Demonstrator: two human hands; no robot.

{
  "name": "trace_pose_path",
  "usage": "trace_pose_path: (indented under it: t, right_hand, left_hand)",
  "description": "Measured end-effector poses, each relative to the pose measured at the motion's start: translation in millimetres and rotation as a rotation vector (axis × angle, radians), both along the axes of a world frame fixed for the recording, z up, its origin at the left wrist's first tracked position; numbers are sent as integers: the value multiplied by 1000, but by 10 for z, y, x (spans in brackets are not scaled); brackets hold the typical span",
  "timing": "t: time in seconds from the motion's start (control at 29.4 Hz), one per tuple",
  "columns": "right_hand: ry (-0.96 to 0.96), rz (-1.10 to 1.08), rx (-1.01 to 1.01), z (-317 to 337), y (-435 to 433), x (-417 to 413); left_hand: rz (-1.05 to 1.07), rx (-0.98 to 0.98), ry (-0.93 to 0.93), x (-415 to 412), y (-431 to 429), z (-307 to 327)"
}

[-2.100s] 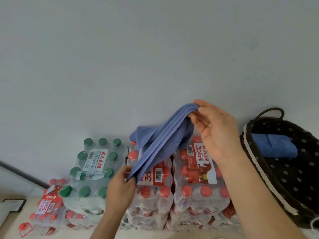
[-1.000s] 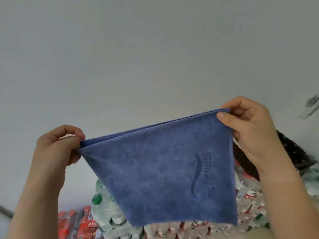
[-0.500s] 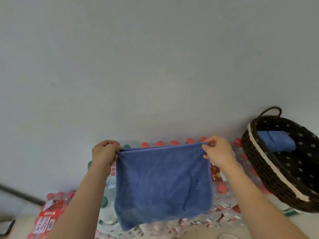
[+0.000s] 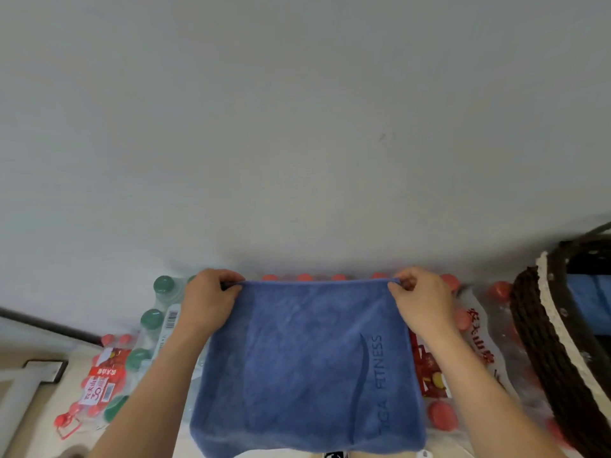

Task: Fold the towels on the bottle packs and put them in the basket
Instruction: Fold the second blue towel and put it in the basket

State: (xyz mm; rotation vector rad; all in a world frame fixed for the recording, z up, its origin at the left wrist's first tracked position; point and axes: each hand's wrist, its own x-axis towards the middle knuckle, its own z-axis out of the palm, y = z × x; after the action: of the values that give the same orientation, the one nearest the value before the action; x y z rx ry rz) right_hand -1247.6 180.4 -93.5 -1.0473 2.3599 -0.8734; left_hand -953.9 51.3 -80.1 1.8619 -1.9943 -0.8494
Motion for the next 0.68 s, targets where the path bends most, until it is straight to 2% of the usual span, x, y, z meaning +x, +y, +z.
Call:
trace_pose_path:
  t: [0.1, 0.2, 0.27, 0.48, 0.58, 0.68]
  right_hand:
    - [74, -7, -56, -5, -32, -6]
    - [245, -17, -181, -3, -84, 29]
    - [313, -3, -194, -28, -106, 38]
    - [241, -51, -39, -132, -150, 3]
    - [157, -120, -8, -41, -159, 34]
    - [311, -6, -42, 55, -53, 168]
  left_hand:
    - [18, -78, -22, -65, -26, 30]
    - [71, -240, -20, -131, -36, 58]
    - [100, -306, 9, -157, -56, 61]
    - [160, -255, 26, -94, 38, -12]
    - [-34, -226, 95, -156, 373, 46]
    - [-411, -258, -42, -293, 921, -116]
